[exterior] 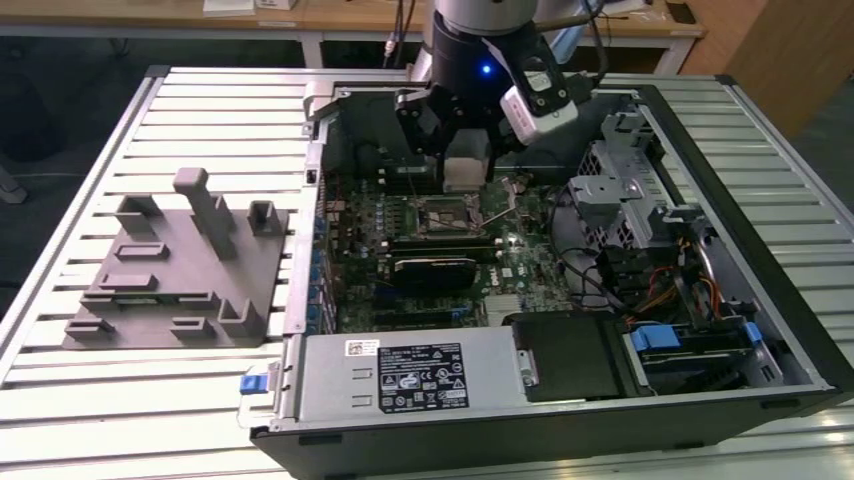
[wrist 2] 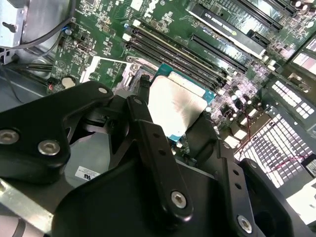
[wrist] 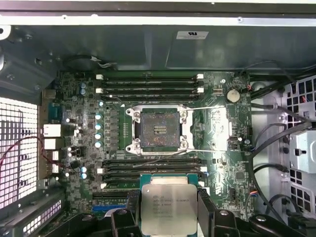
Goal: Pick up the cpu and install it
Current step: 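Pick up the cpu and move it towards the insertion slot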
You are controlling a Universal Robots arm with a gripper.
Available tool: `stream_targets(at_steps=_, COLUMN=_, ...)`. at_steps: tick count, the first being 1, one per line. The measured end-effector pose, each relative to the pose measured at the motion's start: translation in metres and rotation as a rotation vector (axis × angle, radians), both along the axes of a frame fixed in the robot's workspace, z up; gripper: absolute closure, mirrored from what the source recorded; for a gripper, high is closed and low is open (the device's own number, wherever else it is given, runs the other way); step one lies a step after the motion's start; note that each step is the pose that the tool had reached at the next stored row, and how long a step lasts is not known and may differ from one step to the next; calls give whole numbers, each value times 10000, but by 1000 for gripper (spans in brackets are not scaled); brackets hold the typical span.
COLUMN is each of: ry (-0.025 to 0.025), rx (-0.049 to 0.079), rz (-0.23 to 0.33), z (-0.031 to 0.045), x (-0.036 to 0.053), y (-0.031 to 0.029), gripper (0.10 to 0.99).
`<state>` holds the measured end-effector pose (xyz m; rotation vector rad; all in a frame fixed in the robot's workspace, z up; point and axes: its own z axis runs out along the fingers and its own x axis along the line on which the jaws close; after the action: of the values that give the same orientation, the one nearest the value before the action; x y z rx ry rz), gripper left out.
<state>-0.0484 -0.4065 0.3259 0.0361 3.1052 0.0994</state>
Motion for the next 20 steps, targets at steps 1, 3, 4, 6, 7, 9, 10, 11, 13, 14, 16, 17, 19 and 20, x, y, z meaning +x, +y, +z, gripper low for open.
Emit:
stream_targets(at_steps=1, ry=2, rx=0, rz=0, z=-10, x=3, y=0, gripper=545)
stream_targets(at_steps=3, ry=7, rx=-1, rz=0, z=-30, x=10, y=0, gripper=545)
stream_targets(at_steps=4, ry=10, rx=-1, rz=0, z=-39, x=14, y=0, gripper=545)
stream_targets(at_steps=6, ry=14, rx=-1, rz=0, z=-58, x=21, y=0, gripper=545)
stream_targets(at_steps=7, ry=17, rx=-1, rz=0, z=-67, x=25, y=0, gripper=545)
stream_targets(at_steps=9, ry=21, rx=-1, rz=0, z=-86, x=33, y=0, gripper=545)
stream_targets(at_steps=10, ry=23, rx=0, rz=0, z=-94, x=37, y=0, gripper=545)
stream_targets(at_steps=11, ry=26, rx=-1, rz=-1, z=-104, x=42, y=0, gripper=545)
stream_targets(at_steps=13, ry=30, rx=-2, rz=0, z=-122, x=51, y=0, gripper=545)
stream_targets(at_steps=14, ry=32, rx=-1, rz=-1, z=-132, x=56, y=0, gripper=545)
stream_targets(at_steps=16, ry=37, rx=-1, rz=0, z=-152, x=66, y=0, gripper=545)
stream_targets(at_steps=17, ry=39, rx=-1, rz=0, z=-164, x=72, y=0, gripper=545)
stream_targets(at_steps=19, ry=44, rx=-1, rz=-1, z=-187, x=81, y=0, gripper=545)
stream_targets(at_steps=20, ry=45, rx=0, rz=0, z=-199, x=86, y=0, gripper=545)
